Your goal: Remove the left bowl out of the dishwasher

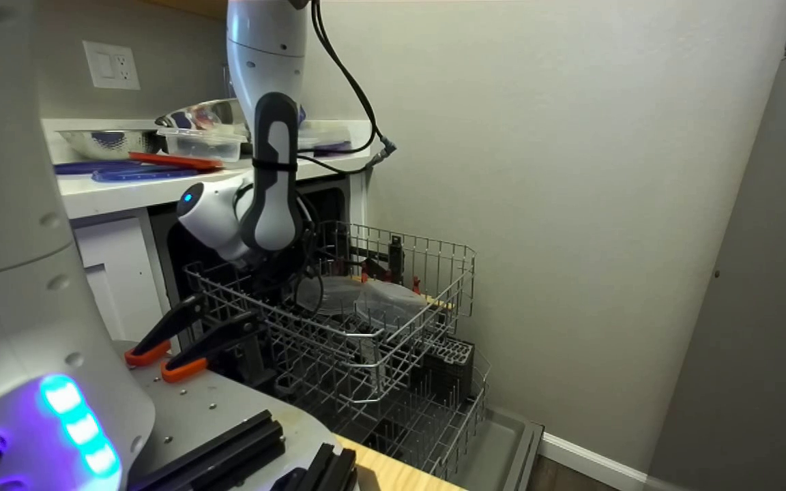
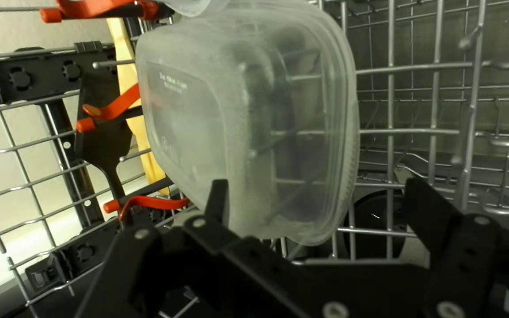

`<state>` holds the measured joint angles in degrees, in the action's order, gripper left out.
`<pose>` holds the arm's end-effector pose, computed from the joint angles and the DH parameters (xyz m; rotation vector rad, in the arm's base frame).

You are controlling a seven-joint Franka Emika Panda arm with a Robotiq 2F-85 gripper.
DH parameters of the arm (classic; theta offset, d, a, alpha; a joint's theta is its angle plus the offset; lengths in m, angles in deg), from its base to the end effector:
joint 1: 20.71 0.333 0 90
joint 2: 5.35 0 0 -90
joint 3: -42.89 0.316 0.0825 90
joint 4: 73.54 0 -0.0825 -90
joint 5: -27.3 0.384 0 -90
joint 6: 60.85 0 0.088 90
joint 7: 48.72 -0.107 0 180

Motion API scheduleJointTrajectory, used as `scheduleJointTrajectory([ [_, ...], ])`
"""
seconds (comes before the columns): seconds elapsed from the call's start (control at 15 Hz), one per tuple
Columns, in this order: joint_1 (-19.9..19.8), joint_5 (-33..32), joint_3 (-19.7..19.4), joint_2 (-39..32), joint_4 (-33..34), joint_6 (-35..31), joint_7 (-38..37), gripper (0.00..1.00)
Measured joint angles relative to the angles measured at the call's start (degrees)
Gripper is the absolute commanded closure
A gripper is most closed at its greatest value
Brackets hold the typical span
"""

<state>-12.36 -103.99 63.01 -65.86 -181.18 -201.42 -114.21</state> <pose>0.4501 0.2766 -0.0456 2.0547 1.5675 0.6907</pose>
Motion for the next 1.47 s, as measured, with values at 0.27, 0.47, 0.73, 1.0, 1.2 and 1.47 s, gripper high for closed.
scheduleJointTrajectory([
  [0.27, 0.3, -1.6, 0.0, -0.8, 0.0, 2.6, 0.0, 0.0],
  [0.47, 0.6, -2.3, -0.3, -1.3, -0.1, 5.7, 0.0, 0.0],
  [0.73, 1.1, -2.3, -0.4, -1.4, -0.2, 8.1, 0.0, 0.0],
  [1.0, 1.1, -2.3, -0.5, -1.4, -0.5, 10.2, 0.0, 0.0],
  [1.2, 1.5, -2.3, -0.5, -1.0, -1.3, 11.7, 0.0, 0.0],
  [1.47, 2.1, -2.3, -0.5, 0.2, -2.7, 14.4, 0.1, 0.0],
])
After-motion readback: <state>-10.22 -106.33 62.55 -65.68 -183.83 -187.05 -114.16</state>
